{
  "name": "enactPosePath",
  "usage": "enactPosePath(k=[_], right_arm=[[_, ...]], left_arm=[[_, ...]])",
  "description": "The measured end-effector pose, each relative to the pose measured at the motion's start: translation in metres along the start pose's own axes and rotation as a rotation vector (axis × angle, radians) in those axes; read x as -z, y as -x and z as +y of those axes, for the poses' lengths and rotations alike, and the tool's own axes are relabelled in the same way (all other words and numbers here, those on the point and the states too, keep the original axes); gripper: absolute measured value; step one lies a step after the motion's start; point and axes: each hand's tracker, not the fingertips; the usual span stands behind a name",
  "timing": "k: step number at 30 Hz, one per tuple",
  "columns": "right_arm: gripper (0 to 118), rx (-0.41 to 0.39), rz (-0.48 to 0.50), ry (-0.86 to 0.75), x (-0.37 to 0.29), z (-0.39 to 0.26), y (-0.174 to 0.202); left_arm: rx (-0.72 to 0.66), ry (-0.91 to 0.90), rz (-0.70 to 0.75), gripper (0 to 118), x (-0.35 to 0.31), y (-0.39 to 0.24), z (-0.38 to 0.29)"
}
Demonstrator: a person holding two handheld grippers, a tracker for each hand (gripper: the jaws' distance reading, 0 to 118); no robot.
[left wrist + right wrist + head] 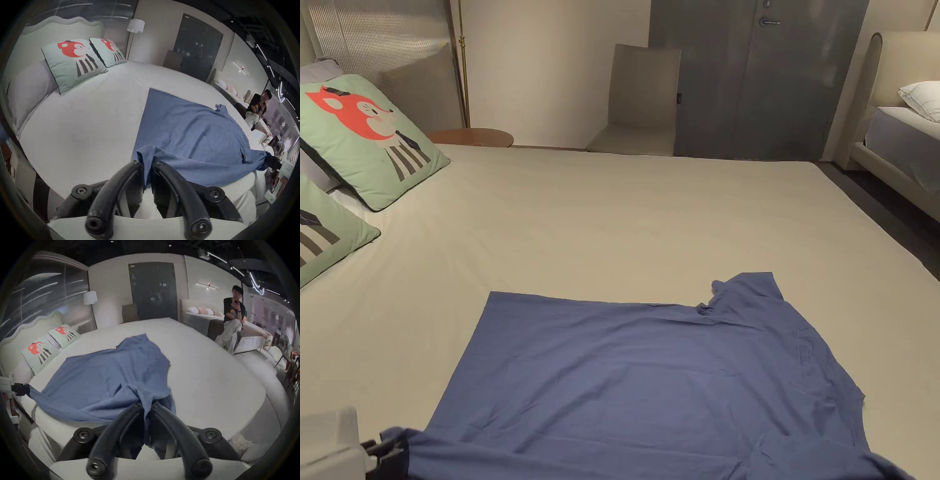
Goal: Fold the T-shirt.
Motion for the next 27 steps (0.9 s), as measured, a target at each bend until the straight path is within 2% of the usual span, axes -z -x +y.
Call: enactPosePath(k=[5, 10, 20, 27], right_arm=[[4, 0.016, -0.013, -0.019, 0.038, 0.053, 0.001], [4, 0.007, -0.046, 0.063, 0.101, 0.083, 0.007], [4, -0.05, -0.106, 0.235, 0.191, 0.085, 0.011], [4, -0.048, -0.105, 0.271, 0.209, 0.075, 0.006]], left_arm=[[-0.036, -0.053, 0.011, 2, 0.024, -0.015, 0.051], [-0.056, -0.046, 0.043, 2, 0.077, -0.03, 0.086], [-0.056, 0.104, 0.133, 2, 0.171, -0.029, 0.095], [-0.069, 0.129, 0.138, 2, 0.184, -0.024, 0.089]])
